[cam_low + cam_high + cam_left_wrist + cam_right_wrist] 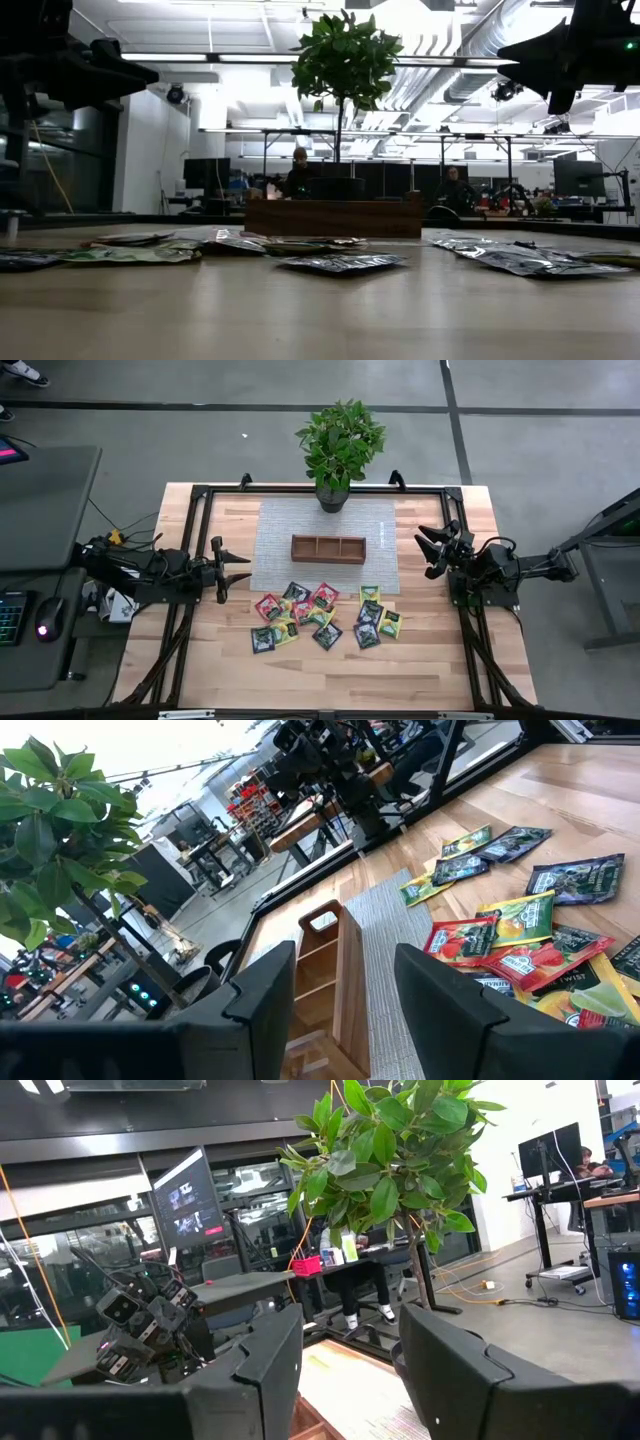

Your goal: Pick & Place Tea

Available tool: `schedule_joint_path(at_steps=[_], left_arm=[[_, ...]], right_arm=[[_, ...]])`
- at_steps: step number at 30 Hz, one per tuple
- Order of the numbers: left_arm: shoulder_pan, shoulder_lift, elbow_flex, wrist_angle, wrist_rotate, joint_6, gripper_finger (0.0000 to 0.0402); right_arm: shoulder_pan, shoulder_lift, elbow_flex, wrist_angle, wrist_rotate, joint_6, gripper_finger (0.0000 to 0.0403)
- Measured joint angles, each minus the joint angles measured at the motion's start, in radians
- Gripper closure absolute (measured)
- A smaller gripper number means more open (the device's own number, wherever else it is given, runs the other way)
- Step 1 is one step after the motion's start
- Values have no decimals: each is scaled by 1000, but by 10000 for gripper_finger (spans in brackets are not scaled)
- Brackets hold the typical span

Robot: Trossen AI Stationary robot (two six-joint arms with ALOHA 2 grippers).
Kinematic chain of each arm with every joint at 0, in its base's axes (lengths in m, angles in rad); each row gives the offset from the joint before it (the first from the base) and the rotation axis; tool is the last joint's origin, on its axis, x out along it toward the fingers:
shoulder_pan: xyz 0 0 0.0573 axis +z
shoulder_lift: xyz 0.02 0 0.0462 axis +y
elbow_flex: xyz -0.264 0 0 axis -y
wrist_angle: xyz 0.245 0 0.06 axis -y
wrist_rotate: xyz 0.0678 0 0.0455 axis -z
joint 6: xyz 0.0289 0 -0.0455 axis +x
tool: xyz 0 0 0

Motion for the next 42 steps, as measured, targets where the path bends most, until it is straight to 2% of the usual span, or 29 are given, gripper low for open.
schedule_joint_path(at_steps=[31,36,42], left_arm=[[0,0,-1,8,-1,0,231],[0,0,-2,18,-100,0,231],[0,0,-2,19,-87,0,231]], right_arm=[[0,0,0,0,0,0,238],[0,0,0,0,0,0,238],[0,0,0,0,0,0,238]])
